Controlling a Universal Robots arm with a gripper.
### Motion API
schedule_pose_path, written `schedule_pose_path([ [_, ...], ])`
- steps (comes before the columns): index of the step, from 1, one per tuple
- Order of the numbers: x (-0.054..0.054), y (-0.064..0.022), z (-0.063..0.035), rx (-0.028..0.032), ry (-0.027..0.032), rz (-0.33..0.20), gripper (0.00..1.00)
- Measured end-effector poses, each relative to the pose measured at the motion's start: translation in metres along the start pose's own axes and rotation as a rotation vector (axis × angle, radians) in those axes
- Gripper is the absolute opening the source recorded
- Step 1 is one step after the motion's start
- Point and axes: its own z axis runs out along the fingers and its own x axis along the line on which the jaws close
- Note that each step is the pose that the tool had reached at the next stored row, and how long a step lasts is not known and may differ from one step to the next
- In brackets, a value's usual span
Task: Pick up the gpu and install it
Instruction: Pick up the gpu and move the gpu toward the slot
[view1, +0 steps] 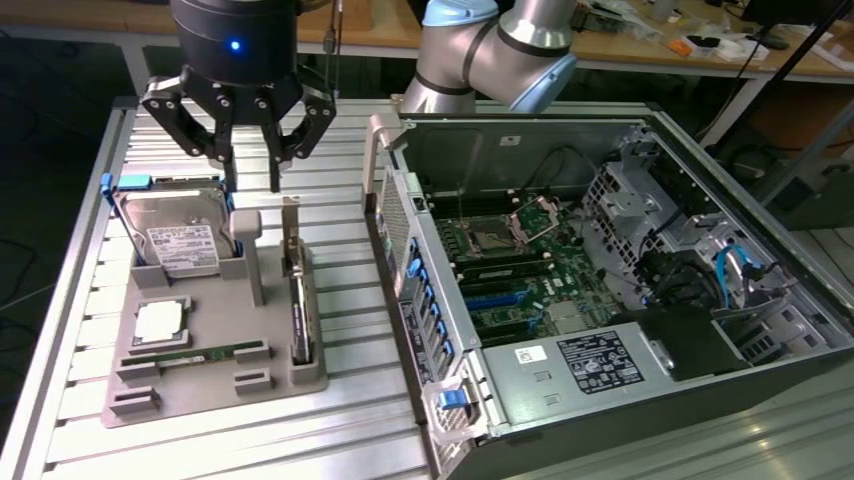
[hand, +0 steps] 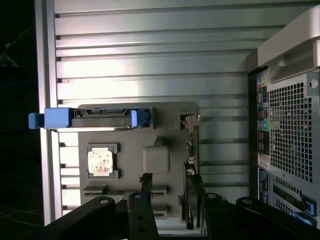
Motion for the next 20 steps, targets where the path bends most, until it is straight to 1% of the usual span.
schedule_pose_path([
  [5, -0.004, -0.0001, 0.0037, 0.0000, -0.0001, 0.000, 0.42],
  [10, -0.009, -0.0002, 0.0093, 0.0000, -0.0001, 0.000, 0.42],
  [20, -0.015, -0.0004, 0.0196, 0.0008, 0.0001, 0.000, 0.42],
])
